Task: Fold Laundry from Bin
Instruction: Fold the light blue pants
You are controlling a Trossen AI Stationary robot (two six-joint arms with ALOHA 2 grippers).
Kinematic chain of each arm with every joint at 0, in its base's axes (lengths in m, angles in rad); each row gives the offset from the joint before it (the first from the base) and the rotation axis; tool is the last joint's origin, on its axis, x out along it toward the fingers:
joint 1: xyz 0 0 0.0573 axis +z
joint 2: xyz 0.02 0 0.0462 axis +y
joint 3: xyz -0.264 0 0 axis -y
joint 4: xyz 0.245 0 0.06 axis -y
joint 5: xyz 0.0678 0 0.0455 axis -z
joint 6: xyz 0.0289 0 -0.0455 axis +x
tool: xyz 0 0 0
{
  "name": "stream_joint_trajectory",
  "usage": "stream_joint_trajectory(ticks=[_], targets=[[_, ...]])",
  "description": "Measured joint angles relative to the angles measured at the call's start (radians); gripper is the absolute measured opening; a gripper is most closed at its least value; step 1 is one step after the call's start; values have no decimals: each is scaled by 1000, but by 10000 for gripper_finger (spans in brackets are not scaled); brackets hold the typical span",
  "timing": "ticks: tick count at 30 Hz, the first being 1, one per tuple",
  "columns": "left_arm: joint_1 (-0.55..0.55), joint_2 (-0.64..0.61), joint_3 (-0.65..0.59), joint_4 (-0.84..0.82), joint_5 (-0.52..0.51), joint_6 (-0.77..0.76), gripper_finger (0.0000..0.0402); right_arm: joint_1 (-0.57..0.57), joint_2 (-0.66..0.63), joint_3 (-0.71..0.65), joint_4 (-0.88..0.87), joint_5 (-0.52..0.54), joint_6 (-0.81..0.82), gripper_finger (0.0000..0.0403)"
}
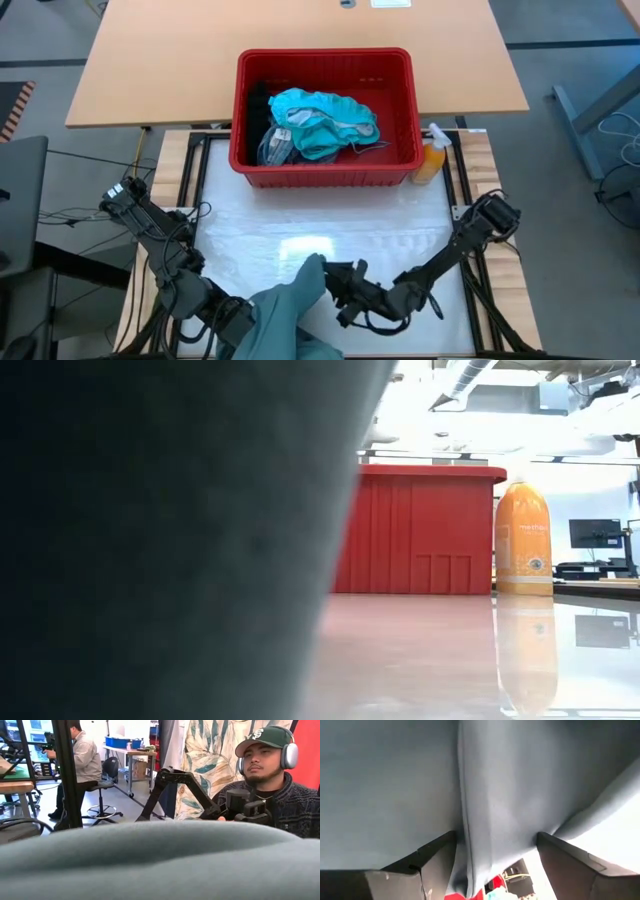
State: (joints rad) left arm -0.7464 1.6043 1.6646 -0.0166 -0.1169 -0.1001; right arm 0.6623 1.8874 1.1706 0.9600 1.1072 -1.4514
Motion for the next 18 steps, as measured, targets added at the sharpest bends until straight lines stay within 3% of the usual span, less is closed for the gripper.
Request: stream_joint_trajectory(ticks=[4,11,18], targets=[[0,0,0,-1,0,1,0,-21,0,0,141,-59,-62,305],[0,0,0,-19,0,2,0,25,-1,0,609,-232,-263,305],[0,0,0,-30,0,12,0,86,-23,1,607,-258,-210,305]])
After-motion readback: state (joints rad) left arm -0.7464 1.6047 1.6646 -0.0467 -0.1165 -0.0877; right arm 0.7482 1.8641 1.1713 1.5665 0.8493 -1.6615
